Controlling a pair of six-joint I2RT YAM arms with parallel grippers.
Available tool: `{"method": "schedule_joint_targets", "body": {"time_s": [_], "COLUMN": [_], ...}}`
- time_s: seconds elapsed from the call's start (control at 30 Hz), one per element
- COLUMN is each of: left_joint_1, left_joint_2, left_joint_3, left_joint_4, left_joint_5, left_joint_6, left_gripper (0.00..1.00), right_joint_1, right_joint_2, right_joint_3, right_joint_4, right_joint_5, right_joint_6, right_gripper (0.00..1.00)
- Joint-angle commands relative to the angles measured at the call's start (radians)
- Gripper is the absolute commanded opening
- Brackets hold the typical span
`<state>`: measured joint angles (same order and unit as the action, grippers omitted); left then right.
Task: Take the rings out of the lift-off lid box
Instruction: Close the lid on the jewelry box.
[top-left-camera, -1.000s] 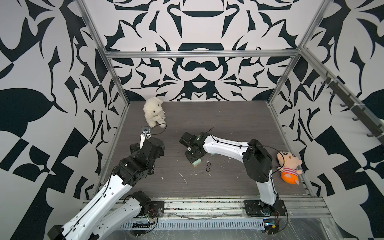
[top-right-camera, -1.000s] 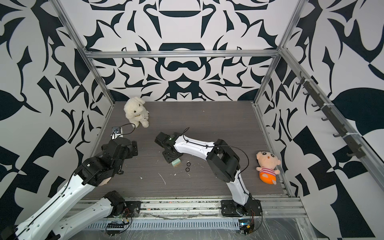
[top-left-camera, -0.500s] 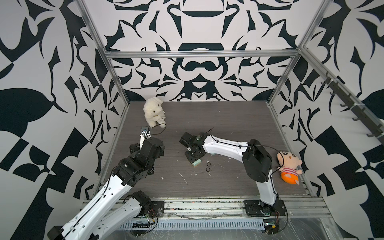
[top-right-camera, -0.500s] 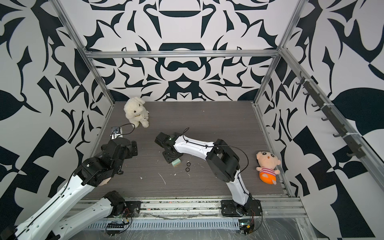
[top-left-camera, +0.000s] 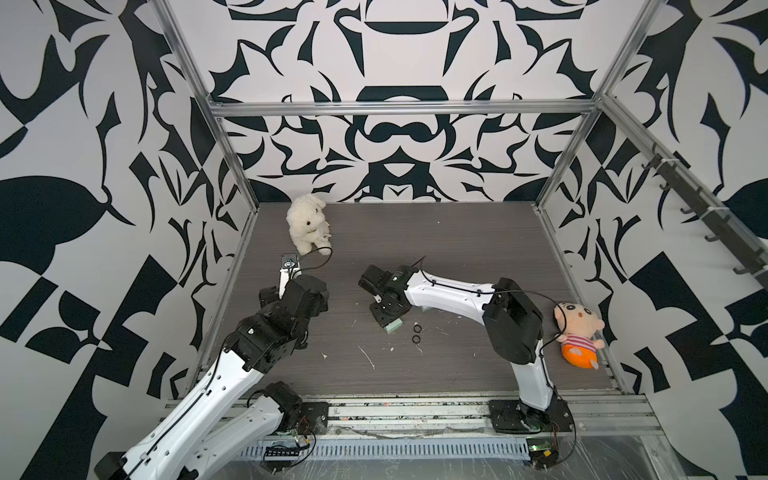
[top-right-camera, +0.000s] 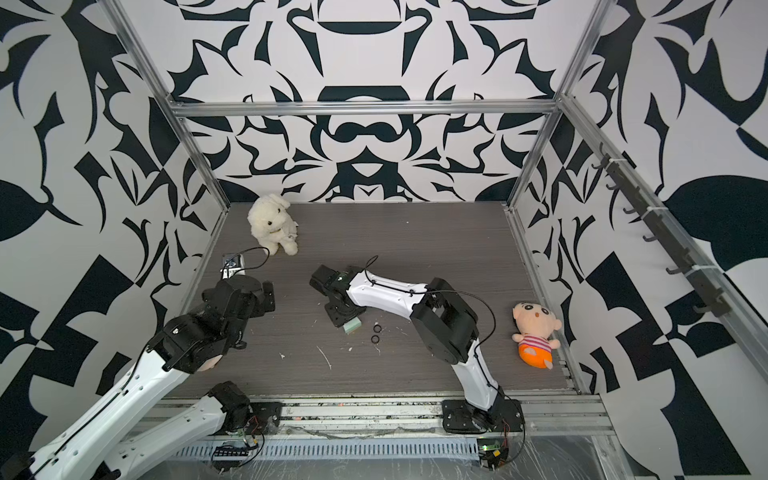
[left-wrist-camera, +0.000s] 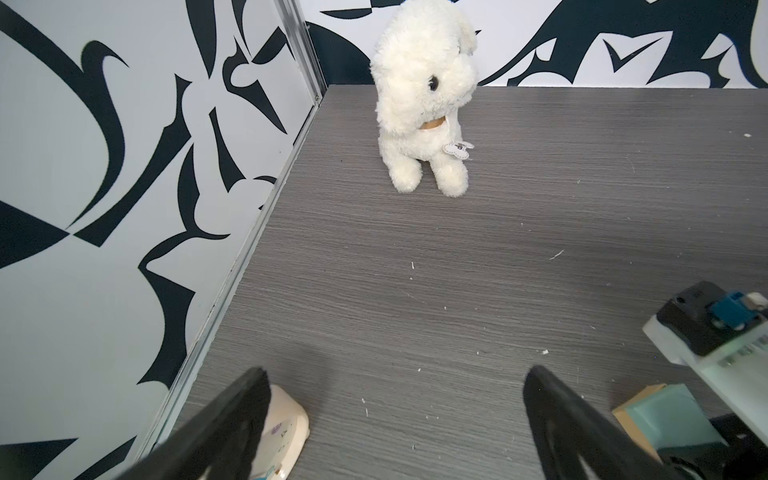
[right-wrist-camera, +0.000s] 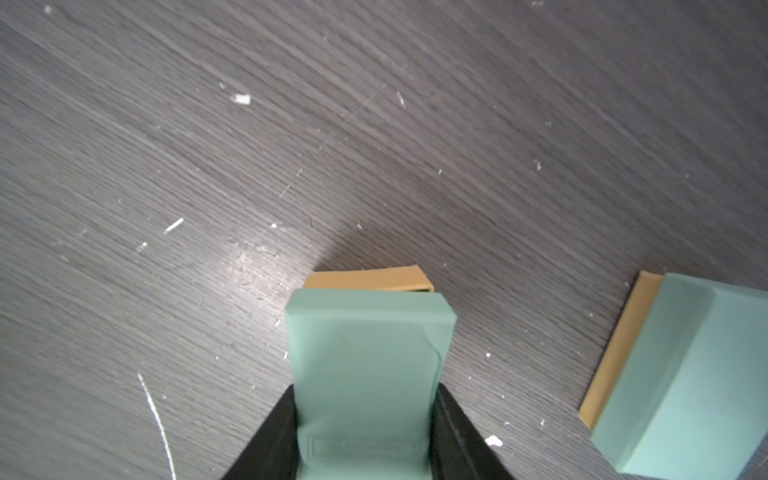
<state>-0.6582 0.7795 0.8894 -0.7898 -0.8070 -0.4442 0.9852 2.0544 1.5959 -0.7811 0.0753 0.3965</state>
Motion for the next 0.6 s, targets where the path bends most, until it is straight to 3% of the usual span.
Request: {"method": "schedule_joint_targets", "body": {"time_s": [0.0, 0.57], "left_joint_1": [0.006, 0.006], "left_joint_2": [-0.011, -0.014], "left_joint_3": [-0.029, -0.030], "left_joint_4": [-0.002, -0.002], "left_joint_5": [0.002, 0.004], "left_joint_6": [0.009, 0.010], "left_gripper": [0.99, 0.99], "right_joint_1": [0.004, 0.004], "right_joint_2": [0.001, -0.013], "right_joint_3": [0.006, 0.014], "right_joint_4": [-0.001, -0.018], "right_joint_5": [0.002, -0.003], "right_joint_6": [-0.008, -0.060], "right_gripper": [0.50, 0.53]}}
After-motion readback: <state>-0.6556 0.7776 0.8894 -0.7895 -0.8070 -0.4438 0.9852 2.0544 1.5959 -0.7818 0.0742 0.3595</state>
